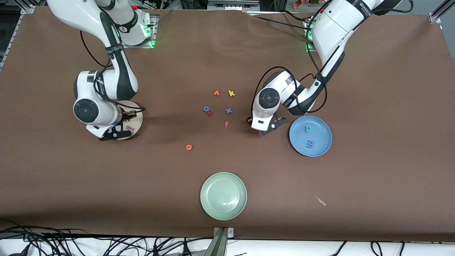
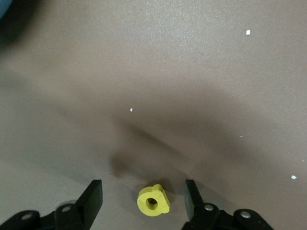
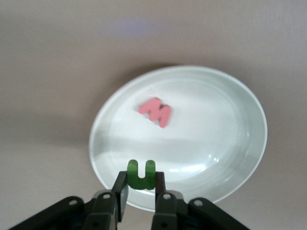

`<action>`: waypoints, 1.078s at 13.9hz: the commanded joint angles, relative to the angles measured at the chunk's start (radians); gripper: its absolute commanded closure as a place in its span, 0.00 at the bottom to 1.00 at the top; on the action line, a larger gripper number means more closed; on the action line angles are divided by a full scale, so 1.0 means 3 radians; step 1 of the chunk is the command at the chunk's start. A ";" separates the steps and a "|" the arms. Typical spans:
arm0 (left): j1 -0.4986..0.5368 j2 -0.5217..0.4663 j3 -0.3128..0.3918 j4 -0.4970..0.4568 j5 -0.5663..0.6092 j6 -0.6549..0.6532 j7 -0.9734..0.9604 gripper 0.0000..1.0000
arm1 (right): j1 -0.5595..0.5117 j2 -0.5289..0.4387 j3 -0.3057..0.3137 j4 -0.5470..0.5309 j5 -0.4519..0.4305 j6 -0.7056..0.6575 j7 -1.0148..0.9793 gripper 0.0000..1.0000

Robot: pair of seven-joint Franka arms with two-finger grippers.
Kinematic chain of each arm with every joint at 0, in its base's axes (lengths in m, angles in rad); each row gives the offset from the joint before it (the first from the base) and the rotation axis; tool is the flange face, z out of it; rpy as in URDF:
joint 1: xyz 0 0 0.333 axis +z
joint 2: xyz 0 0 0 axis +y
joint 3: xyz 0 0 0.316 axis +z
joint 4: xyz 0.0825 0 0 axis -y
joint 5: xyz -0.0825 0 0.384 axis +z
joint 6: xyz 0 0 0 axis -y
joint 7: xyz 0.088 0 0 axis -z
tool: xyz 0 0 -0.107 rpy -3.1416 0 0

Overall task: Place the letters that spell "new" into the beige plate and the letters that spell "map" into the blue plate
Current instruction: 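Grasp the yellow o with the left gripper while the right gripper reaches orange e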

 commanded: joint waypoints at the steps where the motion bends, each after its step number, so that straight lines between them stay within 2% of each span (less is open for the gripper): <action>1: -0.0012 0.0019 -0.0005 0.0009 0.0006 0.0048 -0.0072 0.25 | -0.0048 -0.0025 -0.0001 -0.0046 0.0058 0.0054 0.0023 0.00; 5: -0.0037 0.0019 -0.0005 -0.0027 0.0032 0.0053 -0.0108 0.30 | 0.0013 -0.0015 0.0050 0.0240 0.0063 0.0054 0.0247 0.00; 6: -0.0037 0.0019 -0.0005 -0.0027 0.0037 0.0053 -0.0108 0.36 | 0.0059 -0.0005 0.0106 0.0332 0.0088 0.0054 0.0375 0.00; 7: -0.0037 0.0019 -0.0010 -0.0027 0.0037 0.0053 -0.0108 0.36 | 0.0070 0.0036 0.0182 0.0429 0.0195 0.0054 0.0568 0.00; 10: -0.0063 0.0014 -0.0021 -0.0027 0.0011 0.0053 -0.0113 0.36 | 0.0085 0.0230 0.0413 0.0746 0.0400 0.0090 0.1054 0.00; 14: -0.0083 0.0014 -0.0021 -0.0037 -0.0004 0.0053 -0.0164 0.39 | 0.0131 0.0669 0.0699 0.1313 0.0426 0.0156 0.1780 0.00; 15: -0.0094 0.0014 -0.0021 -0.0037 -0.0004 0.0053 -0.0159 0.44 | 0.0151 0.0757 0.0720 0.1381 0.0426 0.0242 0.1903 0.00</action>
